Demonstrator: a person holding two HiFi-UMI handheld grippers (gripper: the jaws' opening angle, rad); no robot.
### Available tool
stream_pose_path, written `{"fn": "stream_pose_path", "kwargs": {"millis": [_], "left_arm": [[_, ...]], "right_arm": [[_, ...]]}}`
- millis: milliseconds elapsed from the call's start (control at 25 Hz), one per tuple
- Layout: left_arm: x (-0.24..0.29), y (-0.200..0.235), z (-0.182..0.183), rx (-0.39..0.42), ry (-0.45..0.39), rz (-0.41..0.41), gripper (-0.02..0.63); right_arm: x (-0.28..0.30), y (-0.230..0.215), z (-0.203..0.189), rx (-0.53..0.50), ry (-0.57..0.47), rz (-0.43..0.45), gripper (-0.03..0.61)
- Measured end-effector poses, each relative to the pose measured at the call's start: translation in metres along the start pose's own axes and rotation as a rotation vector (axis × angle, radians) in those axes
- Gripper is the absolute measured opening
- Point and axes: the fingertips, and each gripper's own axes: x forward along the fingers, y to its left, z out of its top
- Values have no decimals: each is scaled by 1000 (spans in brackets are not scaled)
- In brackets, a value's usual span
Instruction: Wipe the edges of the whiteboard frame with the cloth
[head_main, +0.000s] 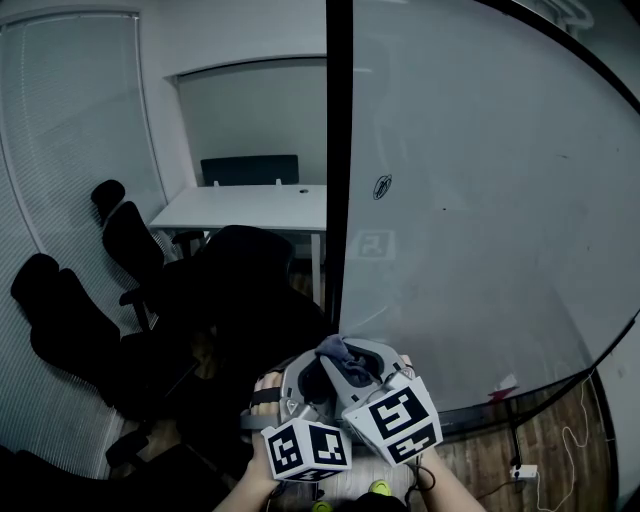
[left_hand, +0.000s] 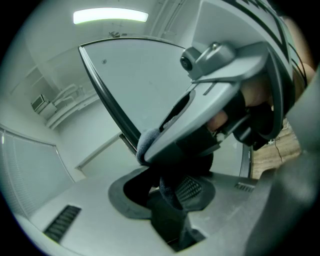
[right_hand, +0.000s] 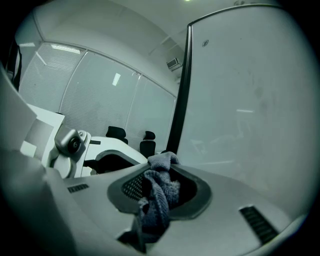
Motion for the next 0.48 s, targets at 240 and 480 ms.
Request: {"fn": "stream_pose_path", "kwargs": {"millis": [240,480], "left_arm": [[3,-11,-13,-9,28,-31,118],[7,-25,-27,-16,54,-66,118]], "right_arm": [[4,4,-17,23,34,7,95],[9,8,-35,46,75,20,94]]}}
